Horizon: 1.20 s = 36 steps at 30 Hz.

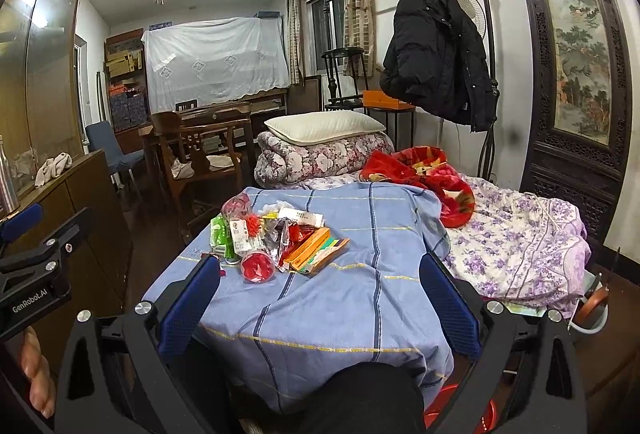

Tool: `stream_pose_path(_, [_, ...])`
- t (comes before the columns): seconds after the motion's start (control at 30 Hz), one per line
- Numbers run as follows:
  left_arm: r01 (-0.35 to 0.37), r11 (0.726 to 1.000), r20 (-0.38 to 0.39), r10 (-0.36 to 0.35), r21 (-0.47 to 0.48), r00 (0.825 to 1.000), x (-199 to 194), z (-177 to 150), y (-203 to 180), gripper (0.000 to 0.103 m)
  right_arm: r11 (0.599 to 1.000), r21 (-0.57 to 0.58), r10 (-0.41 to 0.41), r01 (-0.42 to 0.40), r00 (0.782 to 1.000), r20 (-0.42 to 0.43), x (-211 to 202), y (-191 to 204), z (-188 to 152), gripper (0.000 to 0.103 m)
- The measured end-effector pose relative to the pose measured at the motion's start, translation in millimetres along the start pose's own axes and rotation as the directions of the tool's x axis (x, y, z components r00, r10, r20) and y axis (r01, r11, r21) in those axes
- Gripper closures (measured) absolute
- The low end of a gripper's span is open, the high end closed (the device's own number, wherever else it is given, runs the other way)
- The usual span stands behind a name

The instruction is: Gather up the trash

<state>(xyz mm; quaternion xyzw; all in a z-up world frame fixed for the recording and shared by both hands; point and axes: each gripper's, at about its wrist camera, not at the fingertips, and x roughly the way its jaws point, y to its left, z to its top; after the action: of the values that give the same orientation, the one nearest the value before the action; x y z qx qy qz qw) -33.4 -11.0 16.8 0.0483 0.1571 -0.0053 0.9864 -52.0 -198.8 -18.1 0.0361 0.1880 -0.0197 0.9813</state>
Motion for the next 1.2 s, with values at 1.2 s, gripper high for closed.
stream_pose_path(1.2, [-0.001, 1.0, 0.004, 0.001, 0.002, 1.0, -2.1, 0.6, -0.8, 0.006, 1.0, 0.002, 0.0, 0.0, 1.0, 0.011, -4.2, -1.3, 0.3, 0.006])
